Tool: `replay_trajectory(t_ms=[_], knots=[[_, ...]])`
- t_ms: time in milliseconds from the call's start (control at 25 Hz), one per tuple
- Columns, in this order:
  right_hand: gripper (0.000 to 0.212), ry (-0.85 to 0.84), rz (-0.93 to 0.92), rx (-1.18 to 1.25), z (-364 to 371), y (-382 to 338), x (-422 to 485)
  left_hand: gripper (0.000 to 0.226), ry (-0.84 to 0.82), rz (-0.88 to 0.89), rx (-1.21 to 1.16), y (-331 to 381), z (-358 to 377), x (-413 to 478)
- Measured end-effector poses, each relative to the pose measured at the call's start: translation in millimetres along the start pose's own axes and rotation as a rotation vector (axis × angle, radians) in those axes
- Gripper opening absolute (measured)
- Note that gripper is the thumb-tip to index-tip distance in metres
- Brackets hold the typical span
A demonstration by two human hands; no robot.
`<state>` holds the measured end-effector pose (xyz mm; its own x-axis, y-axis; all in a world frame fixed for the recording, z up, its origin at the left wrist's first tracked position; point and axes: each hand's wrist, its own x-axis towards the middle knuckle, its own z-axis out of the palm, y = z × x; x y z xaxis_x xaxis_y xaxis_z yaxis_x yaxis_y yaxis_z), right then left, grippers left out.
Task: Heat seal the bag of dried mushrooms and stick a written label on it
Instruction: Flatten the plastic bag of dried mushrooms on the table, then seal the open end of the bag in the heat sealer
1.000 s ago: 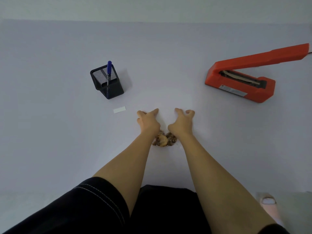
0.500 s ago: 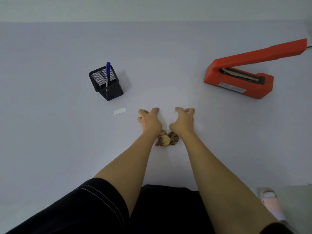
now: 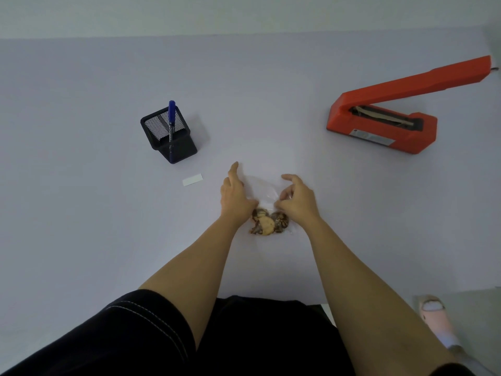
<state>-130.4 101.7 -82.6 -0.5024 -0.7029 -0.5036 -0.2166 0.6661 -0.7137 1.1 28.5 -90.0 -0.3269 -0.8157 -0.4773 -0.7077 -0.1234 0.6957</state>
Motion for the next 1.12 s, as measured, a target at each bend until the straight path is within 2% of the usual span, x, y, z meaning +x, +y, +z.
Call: replay_trajectory(t_ms=[120,320,400,520,600,760,920,1120], knots=[[0.043,-0.027,-0.084,0.061,-6,8,-4,0.097,-0.002,0.002,0.047,-2,2,4],[0.045,-0.07,-0.123,0.17,-24,20,-4,0.103,0.022,0.083,-0.099,4,6,3],[0.047,-0.056,-0.12,0.2,-36,23,-2,0.083,-0.034,0.084,-0.16,16,11,3],[0.05,-0.034,-0.048,0.309,-64,30,0,0.029,-0.198,0.132,-0.086,37,19,8],[0.047,-0.057,-0.028,0.345,-87,39,4,0.012,-0.278,0.187,-0.034,52,28,13],[0.041,-0.081,0.006,0.493,-137,57,17,0.011,-0.367,0.207,-0.091,90,56,24],[0.037,-0.078,0.085,0.657,-180,67,35,0.019,-0.377,0.145,-0.234,126,82,31],[0.007,-0.024,0.136,0.591,-222,70,55,0.021,-0.351,0.139,-0.31,159,114,41]])
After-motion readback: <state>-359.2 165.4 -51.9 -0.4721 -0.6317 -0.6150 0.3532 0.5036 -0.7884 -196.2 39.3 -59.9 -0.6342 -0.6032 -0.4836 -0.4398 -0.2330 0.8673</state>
